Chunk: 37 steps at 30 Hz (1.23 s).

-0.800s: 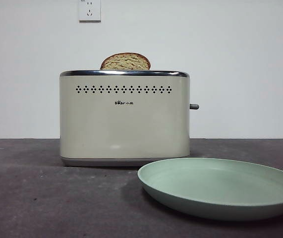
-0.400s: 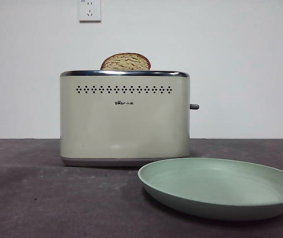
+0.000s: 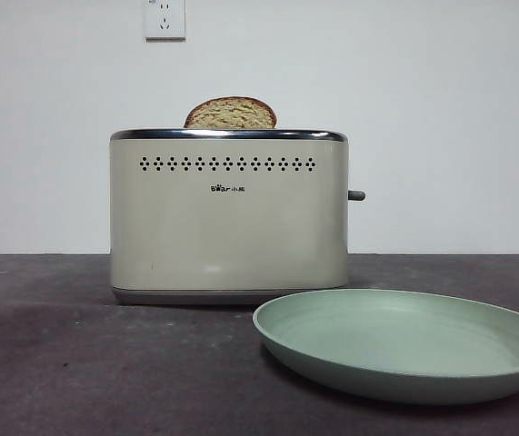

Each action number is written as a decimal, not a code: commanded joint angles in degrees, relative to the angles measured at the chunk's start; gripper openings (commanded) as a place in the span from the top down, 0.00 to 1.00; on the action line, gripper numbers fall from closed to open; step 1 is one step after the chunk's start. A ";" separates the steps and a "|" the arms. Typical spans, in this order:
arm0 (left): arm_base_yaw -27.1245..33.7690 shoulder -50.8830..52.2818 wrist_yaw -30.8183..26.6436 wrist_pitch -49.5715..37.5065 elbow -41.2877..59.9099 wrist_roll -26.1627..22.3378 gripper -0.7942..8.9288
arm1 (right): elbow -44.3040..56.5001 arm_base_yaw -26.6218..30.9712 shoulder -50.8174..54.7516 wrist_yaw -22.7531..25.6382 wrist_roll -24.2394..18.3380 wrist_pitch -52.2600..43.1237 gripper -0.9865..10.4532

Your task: Take the bread from the toaster,put the bread on the plate,put the plate on the table

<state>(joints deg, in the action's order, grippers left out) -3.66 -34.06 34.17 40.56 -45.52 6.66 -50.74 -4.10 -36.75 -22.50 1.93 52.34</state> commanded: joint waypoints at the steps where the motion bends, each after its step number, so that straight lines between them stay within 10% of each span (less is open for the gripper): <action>1: -0.55 -0.42 0.33 -0.39 -1.16 -1.70 0.91 | -0.98 -1.07 -0.72 -0.17 -2.05 0.31 0.91; 10: -0.66 -0.42 0.33 -2.19 -1.16 -1.73 0.51 | -0.98 -1.55 -0.74 1.68 -0.33 0.33 0.60; 37: -11.13 -37.35 0.04 -13.79 -27.67 -13.09 0.51 | -1.01 -1.57 -0.94 1.53 -0.39 0.39 0.60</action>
<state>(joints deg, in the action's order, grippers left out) -14.41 -69.43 34.26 27.22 -71.02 -4.16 -50.74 -5.56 -37.28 -20.95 1.30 53.01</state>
